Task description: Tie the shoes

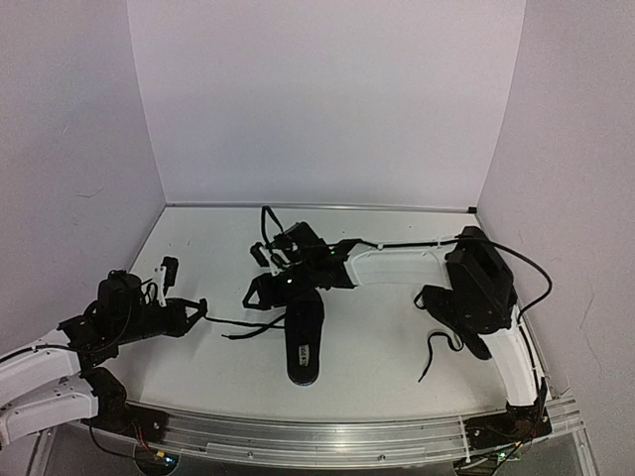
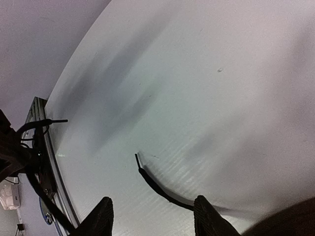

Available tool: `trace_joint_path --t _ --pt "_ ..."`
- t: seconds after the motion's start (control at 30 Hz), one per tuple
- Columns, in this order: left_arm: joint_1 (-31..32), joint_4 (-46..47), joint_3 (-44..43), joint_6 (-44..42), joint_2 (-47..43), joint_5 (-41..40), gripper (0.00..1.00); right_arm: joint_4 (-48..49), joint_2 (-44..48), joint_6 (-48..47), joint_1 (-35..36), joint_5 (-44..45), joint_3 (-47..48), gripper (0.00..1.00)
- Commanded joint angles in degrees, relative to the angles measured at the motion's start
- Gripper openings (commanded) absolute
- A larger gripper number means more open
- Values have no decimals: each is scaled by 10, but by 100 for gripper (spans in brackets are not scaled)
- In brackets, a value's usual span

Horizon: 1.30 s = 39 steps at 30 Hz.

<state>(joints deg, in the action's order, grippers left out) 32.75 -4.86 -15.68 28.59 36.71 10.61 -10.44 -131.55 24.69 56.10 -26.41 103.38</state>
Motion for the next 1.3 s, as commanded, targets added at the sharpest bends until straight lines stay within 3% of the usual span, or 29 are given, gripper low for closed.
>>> trace_joint_path --t 0.0,0.3,0.7,1.13,1.27 --pt "2 61 -18 -11 45 18 0 -5 126 -20 -30 27 -73 52" --pt "3 152 -116 -50 213 79 0 -10 164 -36 -56 15 -202 45" --pt "4 248 -241 -43 430 163 0 -13 144 -50 -56 -12 -220 37" --pt "4 243 -295 -50 493 194 0 -39 144 -56 -56 36 -221 36" --pt "5 240 -304 -50 505 195 0 -48 144 -61 -56 29 -223 30"
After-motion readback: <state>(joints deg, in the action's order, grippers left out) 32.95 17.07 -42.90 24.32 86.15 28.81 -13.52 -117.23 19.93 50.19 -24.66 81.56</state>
